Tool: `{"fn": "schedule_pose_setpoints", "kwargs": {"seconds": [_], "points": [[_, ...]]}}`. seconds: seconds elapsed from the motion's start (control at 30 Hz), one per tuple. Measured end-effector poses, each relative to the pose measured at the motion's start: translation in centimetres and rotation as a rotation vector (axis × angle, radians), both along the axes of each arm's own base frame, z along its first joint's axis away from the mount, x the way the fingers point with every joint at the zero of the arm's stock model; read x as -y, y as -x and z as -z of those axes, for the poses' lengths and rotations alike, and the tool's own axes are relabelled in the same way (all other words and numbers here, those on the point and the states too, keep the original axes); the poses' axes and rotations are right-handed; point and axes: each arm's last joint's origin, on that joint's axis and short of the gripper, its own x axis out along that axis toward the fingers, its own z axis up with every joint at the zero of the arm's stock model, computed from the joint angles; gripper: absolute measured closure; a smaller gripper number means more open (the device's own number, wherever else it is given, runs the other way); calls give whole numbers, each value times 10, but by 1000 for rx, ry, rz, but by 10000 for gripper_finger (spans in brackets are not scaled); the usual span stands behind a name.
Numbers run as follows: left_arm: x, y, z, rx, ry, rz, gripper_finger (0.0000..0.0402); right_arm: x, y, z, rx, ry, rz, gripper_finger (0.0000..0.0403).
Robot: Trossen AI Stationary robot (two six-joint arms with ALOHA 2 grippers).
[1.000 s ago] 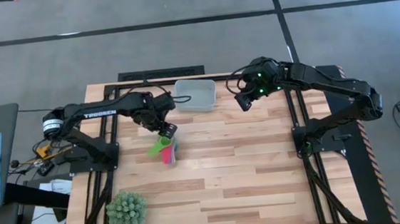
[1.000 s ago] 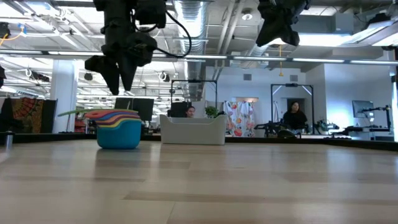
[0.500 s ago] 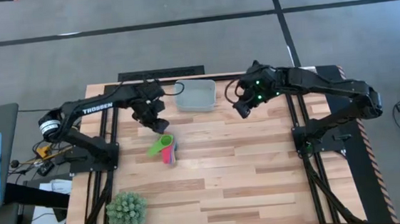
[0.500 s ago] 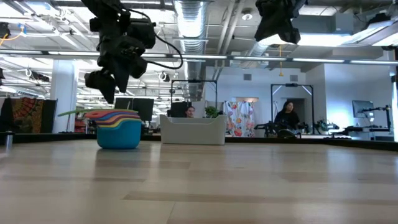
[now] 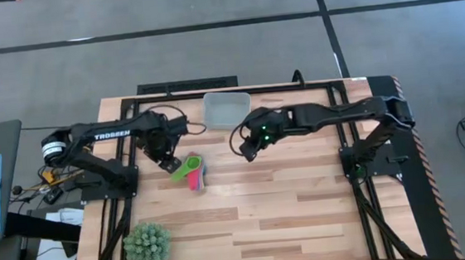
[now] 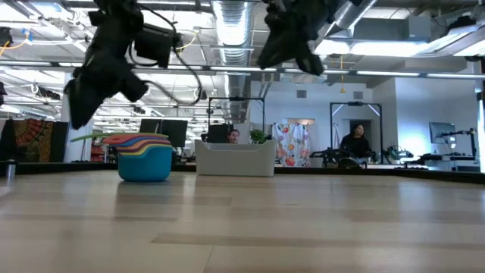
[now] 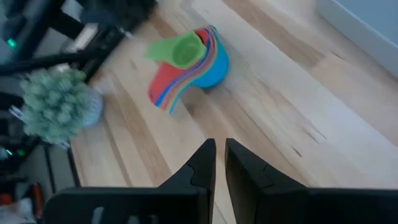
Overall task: Nest measuring cups in basket
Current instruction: Put the measuring cups into the white bin
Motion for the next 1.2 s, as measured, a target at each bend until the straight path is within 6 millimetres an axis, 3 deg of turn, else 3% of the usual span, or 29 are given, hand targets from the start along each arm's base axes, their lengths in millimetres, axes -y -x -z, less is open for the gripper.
{"fn": "schedule_pose_setpoints", "kwargs": {"seconds": [0.13, 0.3, 0.77, 1.0, 1.2], "points": [[5, 8, 18, -80, -45, -54, 238, -4, -6, 6, -8, -12, 26, 344], [13, -2, 24, 7, -21, -82, 256, -5, -6, 8, -15, -20, 32, 353], [54, -36, 21, 245, 40, -138, 260, -1, -4, 6, -11, -16, 71, 368], [63, -44, 17, 293, 38, -180, 261, 2, -5, 5, -4, -12, 77, 366], [62, -42, 0, 270, -9, -152, 261, 3, -29, 21, 74, -61, 76, 330]]}}
